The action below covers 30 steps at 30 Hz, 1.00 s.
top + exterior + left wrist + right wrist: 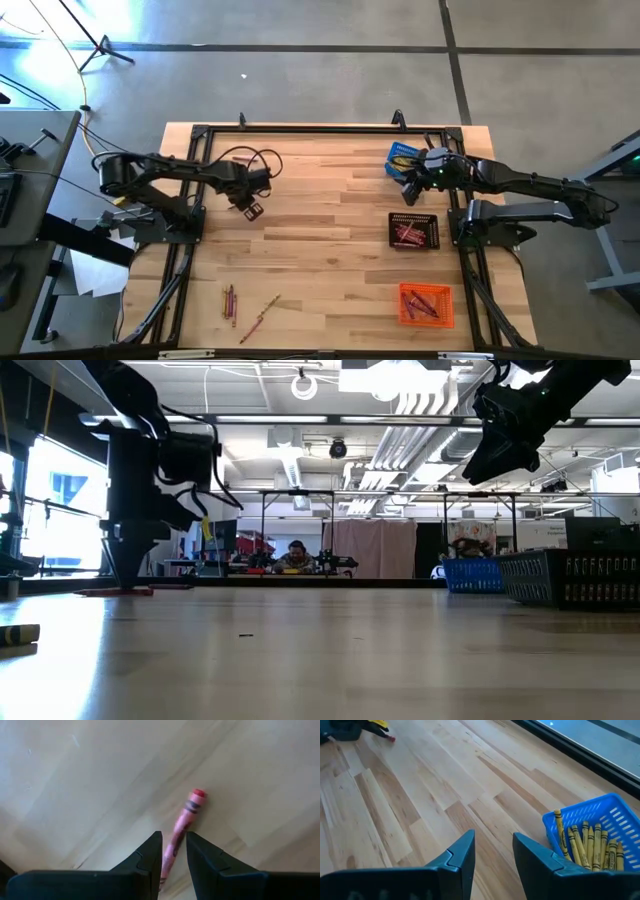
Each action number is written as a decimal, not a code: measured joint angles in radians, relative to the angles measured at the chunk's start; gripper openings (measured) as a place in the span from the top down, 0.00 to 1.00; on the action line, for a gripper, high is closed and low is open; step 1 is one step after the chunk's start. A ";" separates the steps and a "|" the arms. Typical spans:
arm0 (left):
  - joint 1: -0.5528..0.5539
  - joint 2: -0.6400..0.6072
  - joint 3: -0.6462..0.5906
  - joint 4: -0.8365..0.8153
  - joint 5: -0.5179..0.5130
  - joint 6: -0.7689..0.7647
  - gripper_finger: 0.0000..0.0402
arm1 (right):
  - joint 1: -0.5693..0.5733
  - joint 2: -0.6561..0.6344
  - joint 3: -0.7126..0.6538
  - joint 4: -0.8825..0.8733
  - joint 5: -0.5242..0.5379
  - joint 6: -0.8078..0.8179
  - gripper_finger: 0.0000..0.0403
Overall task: Sort crayons
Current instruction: Put the red crayon into the black bin
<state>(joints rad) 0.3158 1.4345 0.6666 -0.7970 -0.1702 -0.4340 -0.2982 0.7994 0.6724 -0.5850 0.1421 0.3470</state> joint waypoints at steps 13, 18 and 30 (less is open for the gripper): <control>0.051 0.068 0.005 0.016 0.042 -0.007 0.86 | 0.000 0.000 0.000 -0.001 0.000 -0.004 0.71; 0.051 0.068 0.003 0.015 0.039 -0.053 0.97 | 0.000 0.000 0.000 0.000 0.000 -0.010 0.71; 0.051 0.073 0.143 0.039 -0.009 -0.006 1.00 | 0.000 0.000 0.000 0.021 0.000 -0.015 0.71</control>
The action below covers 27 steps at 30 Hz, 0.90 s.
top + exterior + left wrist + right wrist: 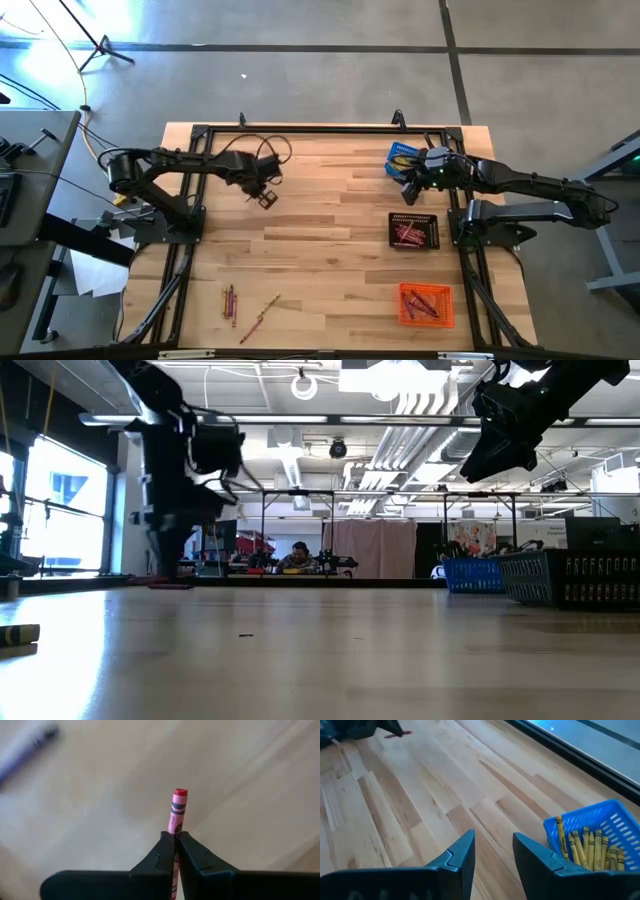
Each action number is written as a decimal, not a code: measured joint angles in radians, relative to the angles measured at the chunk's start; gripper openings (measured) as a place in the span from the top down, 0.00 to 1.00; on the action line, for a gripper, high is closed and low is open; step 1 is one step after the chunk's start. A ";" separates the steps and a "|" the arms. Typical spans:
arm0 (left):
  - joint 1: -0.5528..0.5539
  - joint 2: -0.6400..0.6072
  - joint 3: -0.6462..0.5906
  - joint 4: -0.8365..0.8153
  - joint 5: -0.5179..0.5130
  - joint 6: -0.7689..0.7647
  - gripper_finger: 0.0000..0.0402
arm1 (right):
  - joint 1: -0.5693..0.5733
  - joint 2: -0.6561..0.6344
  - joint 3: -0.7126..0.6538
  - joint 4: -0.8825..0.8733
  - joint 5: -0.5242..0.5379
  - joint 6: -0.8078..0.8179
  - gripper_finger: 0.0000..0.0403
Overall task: Sort crayons
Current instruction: Put the red crayon into the black bin
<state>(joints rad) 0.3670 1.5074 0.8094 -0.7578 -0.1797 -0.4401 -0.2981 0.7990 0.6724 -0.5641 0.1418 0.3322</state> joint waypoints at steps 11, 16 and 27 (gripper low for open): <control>-0.089 -0.001 0.194 0.599 -0.017 0.149 1.00 | 0.028 0.027 0.000 0.157 -0.099 -0.024 0.71; -0.166 -0.001 0.193 0.923 -0.015 0.212 1.00 | 0.053 0.090 0.000 0.296 -0.099 -0.044 0.71; -0.301 0.029 0.193 1.122 -0.110 0.243 1.00 | 0.057 0.270 0.000 0.618 -0.227 -0.045 0.71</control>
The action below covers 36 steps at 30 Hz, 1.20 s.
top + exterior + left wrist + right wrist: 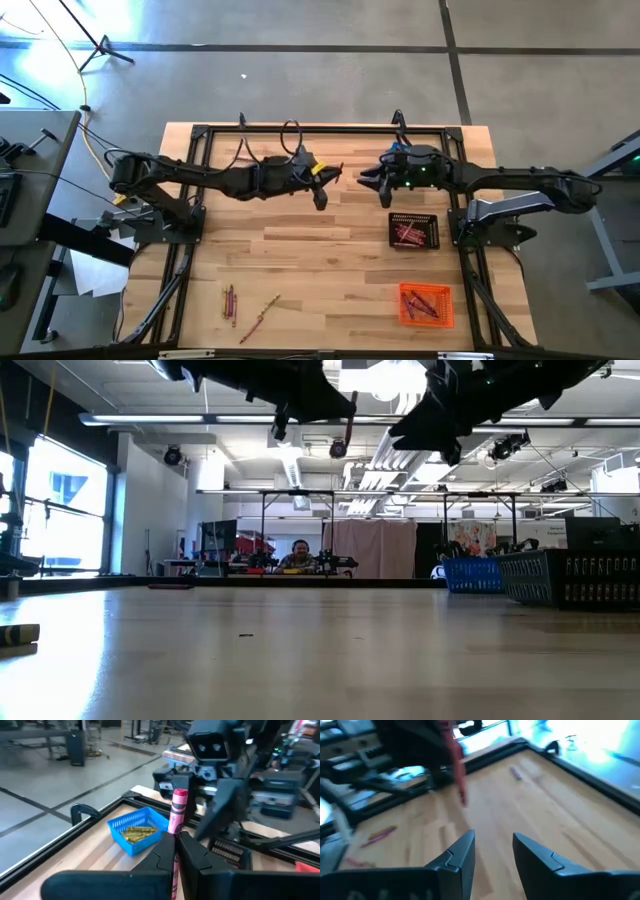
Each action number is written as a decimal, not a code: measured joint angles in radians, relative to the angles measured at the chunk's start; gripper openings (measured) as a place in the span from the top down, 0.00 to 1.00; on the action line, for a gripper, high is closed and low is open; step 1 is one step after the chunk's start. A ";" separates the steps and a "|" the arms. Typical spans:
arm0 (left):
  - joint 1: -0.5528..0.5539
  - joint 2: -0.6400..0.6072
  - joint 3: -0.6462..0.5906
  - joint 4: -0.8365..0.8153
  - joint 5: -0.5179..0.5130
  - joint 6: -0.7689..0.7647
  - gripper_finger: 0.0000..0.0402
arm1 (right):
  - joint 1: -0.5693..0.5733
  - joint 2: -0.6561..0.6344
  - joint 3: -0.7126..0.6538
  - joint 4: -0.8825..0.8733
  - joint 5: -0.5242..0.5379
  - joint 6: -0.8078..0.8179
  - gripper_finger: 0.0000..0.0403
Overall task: Sort crayons
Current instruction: Put the red crayon into the black bin
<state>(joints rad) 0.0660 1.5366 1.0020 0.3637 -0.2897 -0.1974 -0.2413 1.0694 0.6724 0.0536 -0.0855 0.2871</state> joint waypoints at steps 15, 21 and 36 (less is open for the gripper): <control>-0.036 0.094 0.000 0.146 -0.070 -0.016 1.00 | 0.002 0.074 0.001 0.144 -0.049 0.003 0.71; -0.036 0.104 0.000 0.167 -0.063 -0.029 1.00 | 0.002 0.075 0.001 0.154 -0.064 0.001 0.68; -0.034 0.104 0.000 0.214 -0.063 -0.035 1.00 | 0.014 0.109 0.001 0.229 -0.089 0.057 0.62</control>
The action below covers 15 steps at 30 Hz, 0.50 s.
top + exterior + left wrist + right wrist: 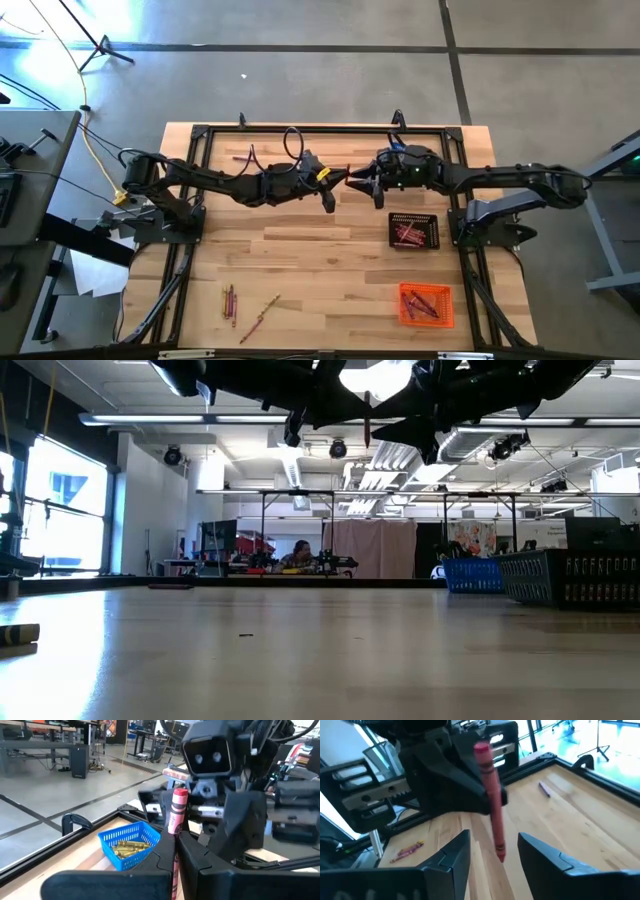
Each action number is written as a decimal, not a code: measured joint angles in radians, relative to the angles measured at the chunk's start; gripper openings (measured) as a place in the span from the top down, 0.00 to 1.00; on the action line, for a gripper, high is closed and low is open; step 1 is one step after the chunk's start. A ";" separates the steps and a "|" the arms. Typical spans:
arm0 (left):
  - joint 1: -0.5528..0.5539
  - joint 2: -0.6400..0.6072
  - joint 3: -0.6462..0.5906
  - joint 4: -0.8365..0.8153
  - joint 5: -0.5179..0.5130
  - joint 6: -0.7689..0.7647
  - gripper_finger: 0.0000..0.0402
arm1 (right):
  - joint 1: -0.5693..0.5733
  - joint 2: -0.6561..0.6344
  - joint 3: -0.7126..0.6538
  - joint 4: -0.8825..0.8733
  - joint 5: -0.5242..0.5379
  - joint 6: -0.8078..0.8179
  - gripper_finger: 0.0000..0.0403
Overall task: Sort crayons
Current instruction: Put the red crayon into the black bin
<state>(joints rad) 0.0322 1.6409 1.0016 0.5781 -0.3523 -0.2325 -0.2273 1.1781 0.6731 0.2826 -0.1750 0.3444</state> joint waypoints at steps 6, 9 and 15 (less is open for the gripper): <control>0.000 0.000 0.000 -0.001 0.001 -0.001 1.00 | 0.014 0.040 0.000 0.061 0.000 -0.005 0.62; 0.000 0.000 0.000 -0.002 0.001 -0.002 1.00 | 0.014 0.048 0.000 0.097 0.002 -0.006 0.62; -0.002 0.000 0.000 0.000 0.001 -0.002 1.00 | 0.014 0.048 0.000 0.101 0.010 -0.005 0.64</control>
<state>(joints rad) 0.0303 1.6409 1.0016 0.5785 -0.3515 -0.2344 -0.2131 1.2263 0.6731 0.3836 -0.1654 0.3393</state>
